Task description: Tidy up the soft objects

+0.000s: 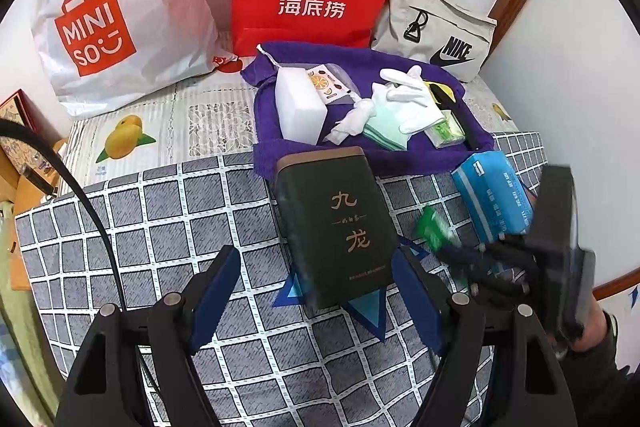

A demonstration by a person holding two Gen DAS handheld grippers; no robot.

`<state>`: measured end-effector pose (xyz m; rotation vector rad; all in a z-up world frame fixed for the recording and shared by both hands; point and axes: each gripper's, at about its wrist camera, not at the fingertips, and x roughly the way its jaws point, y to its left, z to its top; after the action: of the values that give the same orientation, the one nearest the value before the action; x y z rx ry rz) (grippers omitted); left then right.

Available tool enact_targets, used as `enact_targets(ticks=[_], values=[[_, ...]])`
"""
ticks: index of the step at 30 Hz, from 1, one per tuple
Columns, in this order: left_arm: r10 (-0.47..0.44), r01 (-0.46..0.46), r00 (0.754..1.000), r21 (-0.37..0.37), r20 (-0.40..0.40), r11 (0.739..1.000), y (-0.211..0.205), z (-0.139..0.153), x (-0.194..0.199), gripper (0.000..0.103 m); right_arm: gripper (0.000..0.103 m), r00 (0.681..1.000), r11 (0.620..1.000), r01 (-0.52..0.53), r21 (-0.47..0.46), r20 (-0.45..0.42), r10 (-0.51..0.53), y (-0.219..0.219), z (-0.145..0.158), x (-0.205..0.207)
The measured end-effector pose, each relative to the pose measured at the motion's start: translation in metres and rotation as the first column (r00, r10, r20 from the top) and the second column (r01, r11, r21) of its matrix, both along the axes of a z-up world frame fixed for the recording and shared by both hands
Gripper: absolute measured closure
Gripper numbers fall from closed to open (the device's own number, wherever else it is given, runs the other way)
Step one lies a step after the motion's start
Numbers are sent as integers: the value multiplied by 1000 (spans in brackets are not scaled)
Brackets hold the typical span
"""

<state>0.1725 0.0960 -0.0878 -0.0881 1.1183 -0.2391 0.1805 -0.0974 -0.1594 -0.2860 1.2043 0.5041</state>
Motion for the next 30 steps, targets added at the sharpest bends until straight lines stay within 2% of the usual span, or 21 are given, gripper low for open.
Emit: enact_targets(ticks=[5, 6, 7, 9, 11, 12, 13, 16, 18, 21, 23, 26, 28, 30], values=[[1, -1, 1000, -5, -17, 1000, 1, -7, 1, 26, 95, 998, 997, -62, 34, -3, 62, 11, 2, -18], [1, -1, 1000, -4, -20, 1000, 0, -8, 2, 26, 89, 998, 998, -60, 29, 0, 60, 10, 0, -17], [-2, 2, 1000, -6, -22, 1000, 0, -9, 2, 26, 75, 999, 999, -48, 17, 2, 48, 8, -2, -16], [-7, 6, 1000, -8, -27, 1000, -1, -10, 2, 26, 56, 1000, 1000, -20, 9, 14, 20, 0, -1, -15], [-17, 17, 1000, -2, -26, 1000, -4, -10, 1, 26, 44, 1000, 1000, -12, 7, 29, 12, -6, 1, -15], [-21, 21, 999, 3, -26, 1000, -5, -9, 0, 26, 35, 999, 1000, -5, -4, 33, 6, -10, 1, -14], [-25, 25, 999, 8, -26, 1000, -6, -9, 0, 26, 30, 1000, 1000, -1, -11, 30, 1, -13, -1, -13], [-30, 31, 999, 16, -27, 999, -8, -8, 0, 26, 29, 1000, 1000, 5, -17, -3, -5, -13, -8, -12], [-31, 32, 999, 18, -27, 999, -10, -6, 0, 26, 23, 1000, 999, -21, -27, 5, 21, -7, -10, -15], [-37, 38, 999, 25, -28, 999, -16, -4, -2, 26, 22, 999, 998, -43, -34, 4, 43, 1, -16, -16], [-44, 45, 999, 38, -30, 998, -20, -3, -5, 26, 22, 998, 998, -57, 0, -36, 57, 2, -24, -13], [-48, 50, 998, 59, -30, 997, -23, -2, -10, 26, 26, 999, 999, -40, 22, -13, 40, -2, -24, -13], [-49, 50, 998, 67, -28, 996, -24, 0, -15, 26, 54, 1000, 1000, -11, 24, 0, 11, -8, -21, -9], [-51, 53, 998, 72, -29, 996, -24, 1, -18, 26, 64, 999, 998, 25, 66, -41, -22, -19, -18, -1]])
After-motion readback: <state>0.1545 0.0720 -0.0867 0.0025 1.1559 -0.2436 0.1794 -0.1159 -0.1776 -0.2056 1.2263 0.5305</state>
